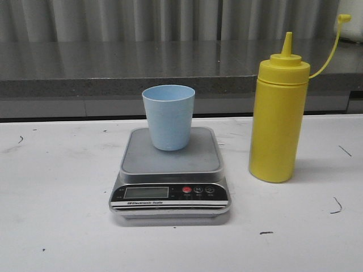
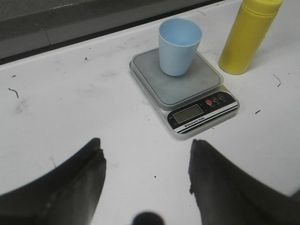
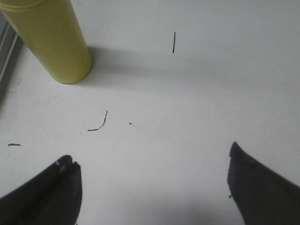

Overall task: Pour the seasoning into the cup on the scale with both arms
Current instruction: 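Set the blue cup on the scale, release, and raise the left gripper, then reach the right gripper to the yellow squeeze bottle and grasp it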

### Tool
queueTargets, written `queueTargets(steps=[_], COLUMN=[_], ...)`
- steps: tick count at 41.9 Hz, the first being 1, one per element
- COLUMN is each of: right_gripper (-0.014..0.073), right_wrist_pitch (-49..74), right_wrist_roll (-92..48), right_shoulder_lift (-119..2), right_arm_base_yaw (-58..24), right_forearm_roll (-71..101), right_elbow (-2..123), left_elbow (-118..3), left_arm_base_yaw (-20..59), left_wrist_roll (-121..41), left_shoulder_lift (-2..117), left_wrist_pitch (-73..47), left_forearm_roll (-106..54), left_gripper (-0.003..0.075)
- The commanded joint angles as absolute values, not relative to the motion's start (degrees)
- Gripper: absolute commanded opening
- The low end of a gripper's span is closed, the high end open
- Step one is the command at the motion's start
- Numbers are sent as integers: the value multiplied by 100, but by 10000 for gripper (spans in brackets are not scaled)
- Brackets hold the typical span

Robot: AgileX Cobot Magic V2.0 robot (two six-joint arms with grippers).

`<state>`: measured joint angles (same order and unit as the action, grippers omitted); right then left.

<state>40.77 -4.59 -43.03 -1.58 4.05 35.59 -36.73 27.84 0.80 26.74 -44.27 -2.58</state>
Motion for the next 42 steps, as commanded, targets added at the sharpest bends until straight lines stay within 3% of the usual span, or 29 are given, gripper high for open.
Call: queueTargets(steps=[1,17,32,42], right_gripper=[645,645,645,645], right_wrist_pitch=[3759,3754,3203,3656], right_wrist_roll=[-517,-517,-517,-864], right_shoulder_lift=[-4307,-4307,-4366,-4823], right_arm_base_yaw=[-156,-156,-156,-967], right_forearm_roll=[415,413,522,474], right_elbow=[3701,3701,3708,4096], left_elbow=[-3816,-3816,-3816,-3816], left_arm_base_yaw=[2772,2772,2772,2772], left_wrist_roll=[139,139,139,139], left_shoulder_lift=[2692,2692,2692,2692], left_wrist_pitch=[-4014,-4014,-4014,-4014], left_forearm_roll=[-288,-288,-288,-288], left_gripper=[397,362,274,200])
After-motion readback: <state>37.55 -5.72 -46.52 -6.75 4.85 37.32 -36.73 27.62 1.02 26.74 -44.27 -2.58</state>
